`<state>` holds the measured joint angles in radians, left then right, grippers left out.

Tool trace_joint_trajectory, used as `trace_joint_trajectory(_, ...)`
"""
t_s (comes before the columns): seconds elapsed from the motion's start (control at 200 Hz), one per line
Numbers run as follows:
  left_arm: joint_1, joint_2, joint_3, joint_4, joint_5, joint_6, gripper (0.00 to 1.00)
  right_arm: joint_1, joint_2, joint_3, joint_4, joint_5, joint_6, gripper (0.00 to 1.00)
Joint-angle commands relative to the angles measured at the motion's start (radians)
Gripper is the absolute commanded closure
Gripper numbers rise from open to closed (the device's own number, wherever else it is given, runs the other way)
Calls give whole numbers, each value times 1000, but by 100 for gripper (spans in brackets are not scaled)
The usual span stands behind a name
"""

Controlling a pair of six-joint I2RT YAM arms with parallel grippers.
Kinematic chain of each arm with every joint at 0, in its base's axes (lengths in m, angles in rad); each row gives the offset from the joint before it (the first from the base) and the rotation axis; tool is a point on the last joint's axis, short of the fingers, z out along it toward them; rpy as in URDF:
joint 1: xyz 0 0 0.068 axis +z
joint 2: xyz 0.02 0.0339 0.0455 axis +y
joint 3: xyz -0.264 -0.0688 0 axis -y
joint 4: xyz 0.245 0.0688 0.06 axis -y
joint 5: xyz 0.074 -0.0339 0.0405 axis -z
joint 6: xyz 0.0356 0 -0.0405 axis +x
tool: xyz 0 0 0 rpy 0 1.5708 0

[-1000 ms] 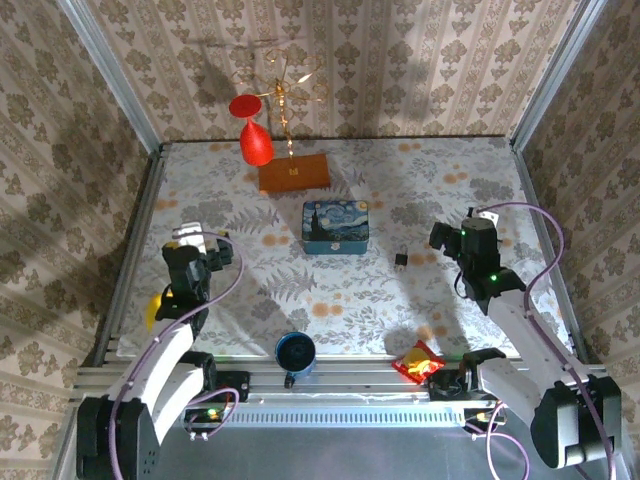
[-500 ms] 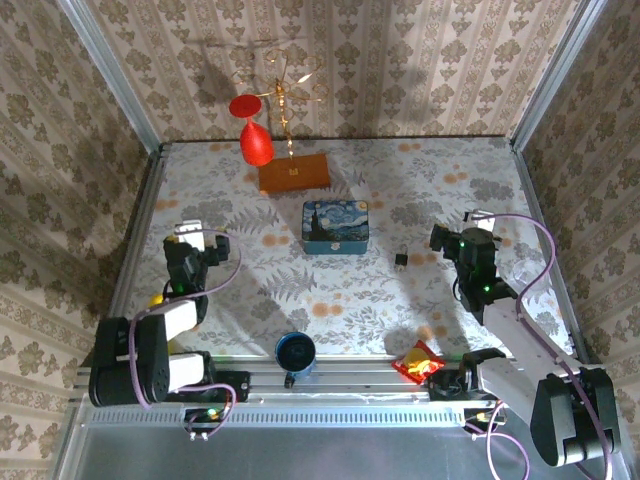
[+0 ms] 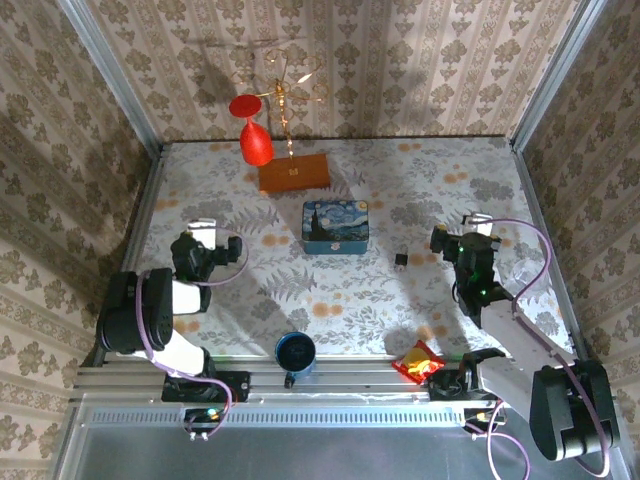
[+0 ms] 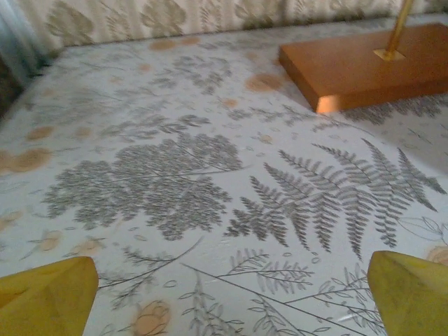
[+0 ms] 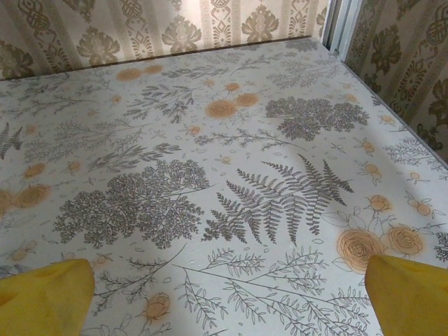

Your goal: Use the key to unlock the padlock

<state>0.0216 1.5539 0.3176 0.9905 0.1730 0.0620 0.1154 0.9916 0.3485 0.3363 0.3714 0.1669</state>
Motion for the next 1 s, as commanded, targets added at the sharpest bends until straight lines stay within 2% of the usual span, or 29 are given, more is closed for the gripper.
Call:
trace_joint_trajectory(0.0, 29, 9, 48, -6, 118, 19, 0, -12, 25, -36, 140, 19, -28, 0)
trace_joint_trajectory(0.15, 42, 8, 49, -9, 113, 9, 0, -26, 105, -60, 258, -16, -62, 0)
trace_joint_trajectory(0.25, 18, 3, 57, -37, -76, -26, 0, -31, 186, -65, 355, -45, -86, 0)
trace_joint_trajectory(0.335, -10, 0, 70, -62, -134, -12, 0, -34, 239, -62, 433, -63, -99, 0)
trace_joint_trajectory(0.74, -12, 1, 69, -59, -136, -11, 0, -67, 460, -105, 762, -87, -91, 0)
trace_joint_trajectory(0.935, -13, 1, 69, -59, -136, -10, 0, -88, 443, -85, 695, -115, -71, 0)
trace_joint_trajectory(0.995, -14, 1, 68, -60, -136, -10, 0, -99, 451, -77, 683, -161, -75, 0)
